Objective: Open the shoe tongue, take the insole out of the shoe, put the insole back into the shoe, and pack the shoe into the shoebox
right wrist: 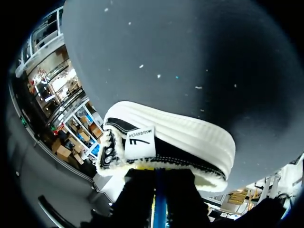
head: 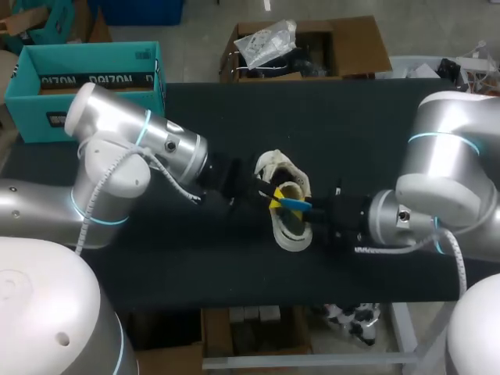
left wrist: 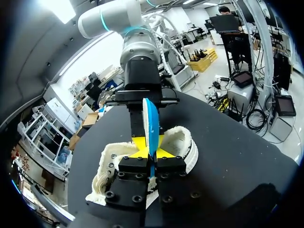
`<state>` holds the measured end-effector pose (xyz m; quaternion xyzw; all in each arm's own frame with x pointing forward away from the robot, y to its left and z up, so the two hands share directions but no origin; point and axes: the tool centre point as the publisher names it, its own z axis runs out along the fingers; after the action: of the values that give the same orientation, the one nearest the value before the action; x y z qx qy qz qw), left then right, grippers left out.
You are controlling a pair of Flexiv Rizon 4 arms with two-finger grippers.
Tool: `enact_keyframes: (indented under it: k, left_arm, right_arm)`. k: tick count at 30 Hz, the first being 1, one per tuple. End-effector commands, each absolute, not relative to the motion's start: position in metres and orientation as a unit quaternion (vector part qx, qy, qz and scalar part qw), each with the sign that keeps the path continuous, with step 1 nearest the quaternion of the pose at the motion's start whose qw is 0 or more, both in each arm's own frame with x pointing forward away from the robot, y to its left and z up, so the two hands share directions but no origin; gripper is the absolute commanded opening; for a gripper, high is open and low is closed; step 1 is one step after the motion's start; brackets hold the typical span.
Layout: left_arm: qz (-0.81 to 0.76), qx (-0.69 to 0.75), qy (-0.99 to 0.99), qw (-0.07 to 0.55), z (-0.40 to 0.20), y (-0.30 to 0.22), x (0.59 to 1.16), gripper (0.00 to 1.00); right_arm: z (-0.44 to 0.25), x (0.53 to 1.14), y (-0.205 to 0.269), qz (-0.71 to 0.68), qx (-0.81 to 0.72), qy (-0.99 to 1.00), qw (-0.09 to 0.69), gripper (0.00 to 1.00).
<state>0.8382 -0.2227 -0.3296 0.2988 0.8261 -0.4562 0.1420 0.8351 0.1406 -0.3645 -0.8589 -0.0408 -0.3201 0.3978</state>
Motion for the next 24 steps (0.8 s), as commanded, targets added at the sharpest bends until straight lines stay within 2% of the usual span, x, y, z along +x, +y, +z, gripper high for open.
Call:
enact_keyframes:
  k: [1,2,4,5,7,10,11,12,24]
  left_arm:
    - [-0.458,0.296,0.826,0.145,-0.336,-0.223,0.839,0.0]
    - [-0.458,0.295,0.826,0.145,-0.336,-0.221,0.84,0.0]
    - [-0.458,0.294,0.827,0.146,-0.337,-0.219,0.84,0.0]
    - [-0.458,0.293,0.827,0.146,-0.337,-0.218,0.84,0.0]
    - [-0.457,0.292,0.827,0.146,-0.337,-0.217,0.84,0.0]
    - [-0.458,0.292,0.827,0.146,-0.337,-0.216,0.839,0.0]
    - [-0.458,0.292,0.827,0.146,-0.337,-0.216,0.839,0.0]
    - [-0.458,0.292,0.827,0.146,-0.337,-0.216,0.839,0.0]
    - [-0.455,0.28,0.833,0.142,-0.343,-0.222,0.846,0.0]
  right_arm:
    - [-0.357,0.82,0.141,-0.329,-0.856,-0.039,0.397,0.65]
    - [-0.354,0.817,0.141,-0.332,-0.856,-0.039,0.395,0.72]
    - [-0.348,0.81,0.141,-0.336,-0.857,-0.04,0.388,0.66]
    - [-0.345,0.808,0.141,-0.34,-0.857,-0.042,0.384,0.54]
    - [-0.34,0.804,0.142,-0.344,-0.859,-0.043,0.377,0.38]
    - [-0.336,0.803,0.144,-0.346,-0.861,-0.043,0.371,0.21]
    - [-0.335,0.803,0.145,-0.345,-0.861,-0.042,0.37,0.07]
    - [-0.335,0.804,0.145,-0.345,-0.862,-0.042,0.369,0.0]
    - [-0.353,0.825,0.143,-0.334,-0.863,-0.038,0.377,0.0]
